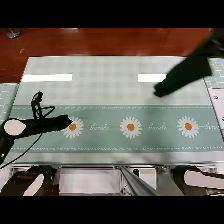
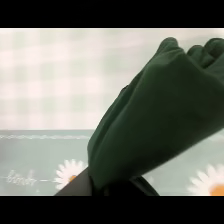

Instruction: Fold the shirts.

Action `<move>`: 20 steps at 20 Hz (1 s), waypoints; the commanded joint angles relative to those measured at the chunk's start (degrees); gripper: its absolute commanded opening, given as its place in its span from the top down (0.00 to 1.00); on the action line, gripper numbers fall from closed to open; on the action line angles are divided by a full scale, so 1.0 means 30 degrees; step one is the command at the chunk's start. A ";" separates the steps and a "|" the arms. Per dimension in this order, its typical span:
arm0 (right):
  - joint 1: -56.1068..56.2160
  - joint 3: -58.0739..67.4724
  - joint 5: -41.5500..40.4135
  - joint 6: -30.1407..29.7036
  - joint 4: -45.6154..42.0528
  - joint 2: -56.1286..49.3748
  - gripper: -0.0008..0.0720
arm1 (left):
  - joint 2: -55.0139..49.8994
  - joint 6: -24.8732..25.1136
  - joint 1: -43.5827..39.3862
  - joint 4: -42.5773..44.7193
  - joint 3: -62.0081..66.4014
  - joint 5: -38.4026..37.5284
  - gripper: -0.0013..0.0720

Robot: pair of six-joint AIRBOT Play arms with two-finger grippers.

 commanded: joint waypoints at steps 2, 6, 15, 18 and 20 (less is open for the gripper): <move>-0.5071 -0.3432 0.1479 0.0095 -0.1953 0.3330 0.93 | -0.0007 0.0000 0.0007 0.0007 -0.0007 0.0095 0.96; -0.8852 -0.8488 0.1472 -0.0605 -0.6484 0.6921 0.93 | -0.0007 0.0000 0.0007 0.0007 -0.0007 0.0313 0.96; -1.1387 -1.7405 -0.0605 0.1333 -1.2254 1.1344 0.13 | -0.0007 0.0015 0.0007 0.0015 0.0007 0.0510 0.96; -1.1380 -1.4681 -0.2463 0.0816 -0.8604 0.9923 0.19 | -0.0022 0.1122 0.0073 0.0022 0.1239 0.1450 0.96; -1.1380 -1.1999 -0.3687 0.0233 -0.3045 0.8378 0.67 | -0.0342 0.1537 0.0357 0.0036 0.4044 0.1428 0.96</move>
